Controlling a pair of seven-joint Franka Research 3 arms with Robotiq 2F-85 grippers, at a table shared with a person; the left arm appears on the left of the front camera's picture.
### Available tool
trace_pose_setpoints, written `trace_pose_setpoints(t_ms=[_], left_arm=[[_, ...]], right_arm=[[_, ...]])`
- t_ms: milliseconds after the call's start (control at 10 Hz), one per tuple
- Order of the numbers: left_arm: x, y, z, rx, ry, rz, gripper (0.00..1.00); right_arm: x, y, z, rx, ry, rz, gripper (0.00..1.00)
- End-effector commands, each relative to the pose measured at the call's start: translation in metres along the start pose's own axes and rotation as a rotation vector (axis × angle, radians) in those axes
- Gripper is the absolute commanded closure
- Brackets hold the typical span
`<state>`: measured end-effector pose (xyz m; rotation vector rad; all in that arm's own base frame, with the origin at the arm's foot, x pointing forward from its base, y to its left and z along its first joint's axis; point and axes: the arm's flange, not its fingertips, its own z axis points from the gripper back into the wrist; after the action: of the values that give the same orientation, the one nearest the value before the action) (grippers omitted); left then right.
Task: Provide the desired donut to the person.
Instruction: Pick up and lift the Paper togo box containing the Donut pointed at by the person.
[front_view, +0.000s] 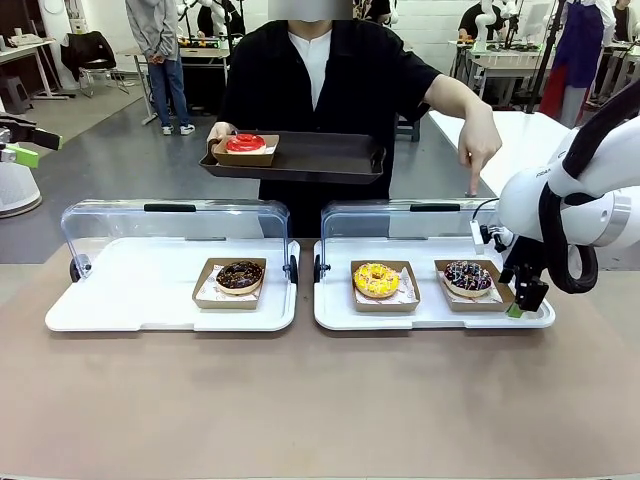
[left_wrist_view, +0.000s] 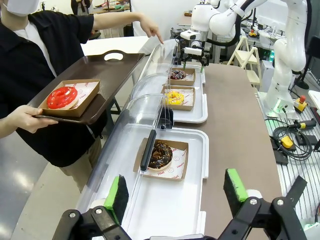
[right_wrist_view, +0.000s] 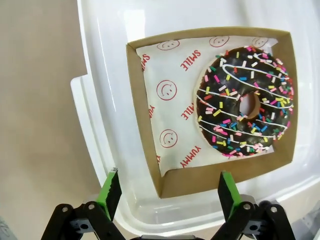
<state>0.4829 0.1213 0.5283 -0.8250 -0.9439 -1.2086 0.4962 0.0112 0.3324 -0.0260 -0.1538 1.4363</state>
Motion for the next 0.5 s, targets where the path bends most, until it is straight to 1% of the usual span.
trace_pose_setpoints(t_ms=[0,400], left_arm=[[0.0006,-0.0002,0.0011,0.006,-0.011,-0.003,0.0],[0.0006,-0.0002,0.0011,0.006,-0.011,-0.003,0.0]], right_arm=[[0.0045,-0.0065,-0.0043,-0.016,0.034,-0.006,0.0],[0.0061,-0.0062,-0.0074,-0.014,0.033,0.013,0.0]])
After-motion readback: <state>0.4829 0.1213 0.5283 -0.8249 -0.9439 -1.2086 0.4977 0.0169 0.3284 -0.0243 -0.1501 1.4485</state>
